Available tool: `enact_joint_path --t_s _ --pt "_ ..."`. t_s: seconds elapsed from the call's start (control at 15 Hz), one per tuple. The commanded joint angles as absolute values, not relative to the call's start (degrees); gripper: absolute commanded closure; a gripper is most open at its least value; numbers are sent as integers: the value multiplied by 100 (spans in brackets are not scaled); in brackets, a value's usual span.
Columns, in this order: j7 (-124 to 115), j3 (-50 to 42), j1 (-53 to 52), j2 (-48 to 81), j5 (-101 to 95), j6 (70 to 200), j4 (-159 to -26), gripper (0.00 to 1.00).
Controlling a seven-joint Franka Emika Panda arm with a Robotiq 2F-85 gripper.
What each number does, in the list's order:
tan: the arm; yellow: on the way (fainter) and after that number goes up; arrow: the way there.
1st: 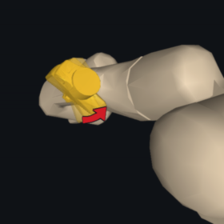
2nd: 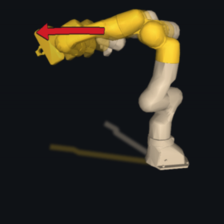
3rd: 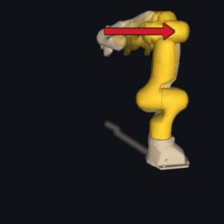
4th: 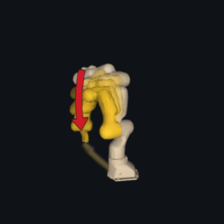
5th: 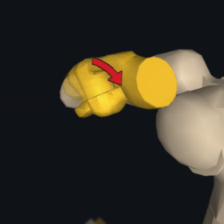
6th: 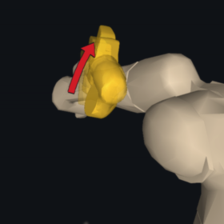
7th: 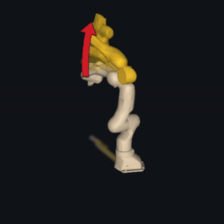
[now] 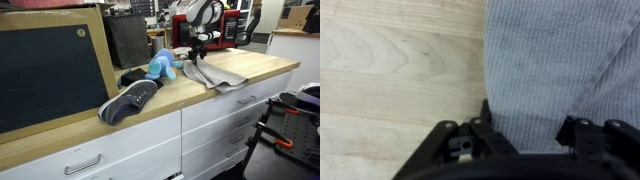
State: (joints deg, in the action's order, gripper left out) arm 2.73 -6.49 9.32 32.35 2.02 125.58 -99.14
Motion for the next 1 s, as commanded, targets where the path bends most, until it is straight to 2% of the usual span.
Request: enact_joint_path --t_s 0.0,0.13,0.2,0.93 --pt "280 -661 1052 3484 195 12566 -9588 79" --pt "263 -726 1097 3555 113 12522 -9475 95" --pt "260 -762 1115 3587 64 12506 -9429 99" --pt "532 -1333 1471 3541 -887 12459 -9488 96"
